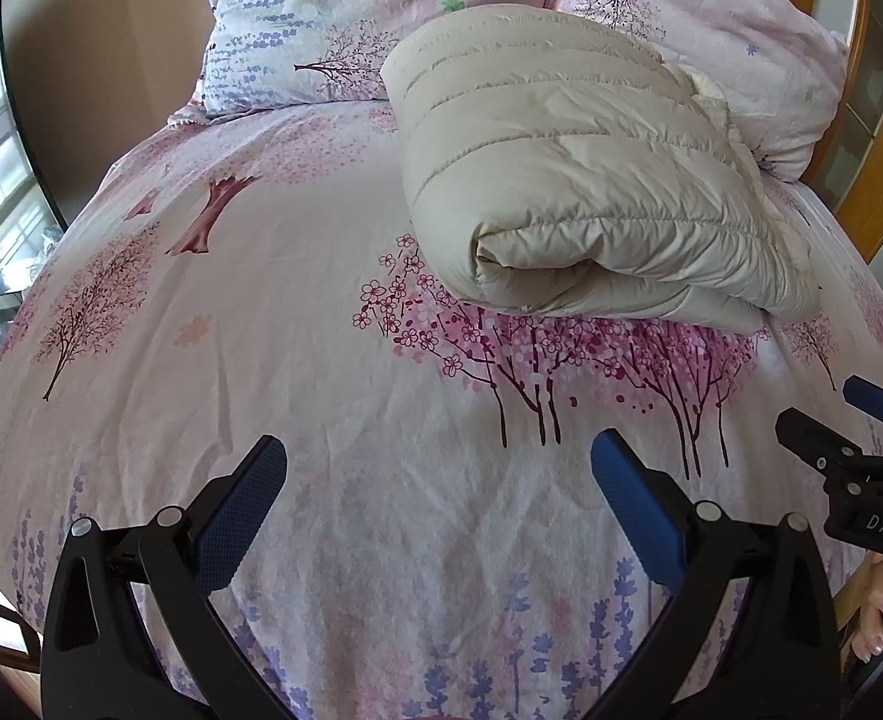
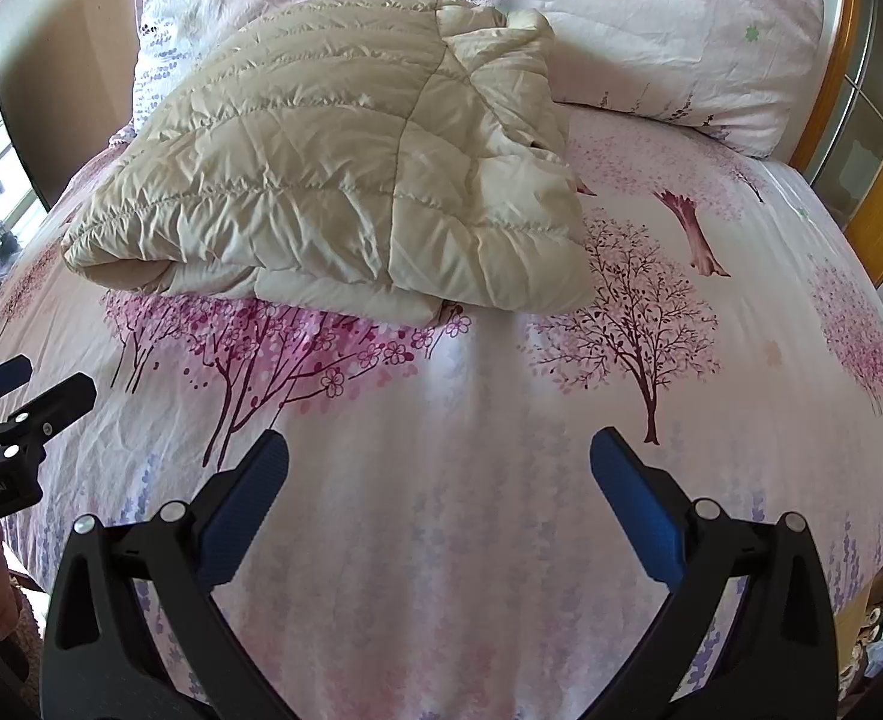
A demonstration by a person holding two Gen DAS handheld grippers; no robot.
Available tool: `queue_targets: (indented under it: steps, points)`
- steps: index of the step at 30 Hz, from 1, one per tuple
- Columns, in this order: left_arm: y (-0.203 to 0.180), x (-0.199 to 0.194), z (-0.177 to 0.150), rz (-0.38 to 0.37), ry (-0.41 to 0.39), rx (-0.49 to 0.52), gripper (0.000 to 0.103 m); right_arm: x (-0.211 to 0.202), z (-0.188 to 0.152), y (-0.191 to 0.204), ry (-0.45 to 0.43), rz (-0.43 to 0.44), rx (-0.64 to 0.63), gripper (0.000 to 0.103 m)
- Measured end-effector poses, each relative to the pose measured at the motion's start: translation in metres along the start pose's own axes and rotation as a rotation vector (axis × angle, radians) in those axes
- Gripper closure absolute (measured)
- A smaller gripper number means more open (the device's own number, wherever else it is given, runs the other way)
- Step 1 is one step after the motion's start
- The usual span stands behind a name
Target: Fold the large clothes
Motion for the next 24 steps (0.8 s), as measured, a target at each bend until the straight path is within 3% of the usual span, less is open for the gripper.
queue_targets:
  steps: [24]
  points:
    - [0.0005,0.0001,-0.0002,-0.009,-0.002,0.006,0.001,0.0008,-0.0015,0.0060,0.010,0.005,0.000,0.002]
Point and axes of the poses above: each gripper's, at about its wrist camera, not at the fingertips, and x roughly the way its jaws point, y to its left, z to its top, the point moved 9 cm from there along x, roughly the way its jaws point, and after that the axes turned 10 degrees about -y, right-handed, at the moved point
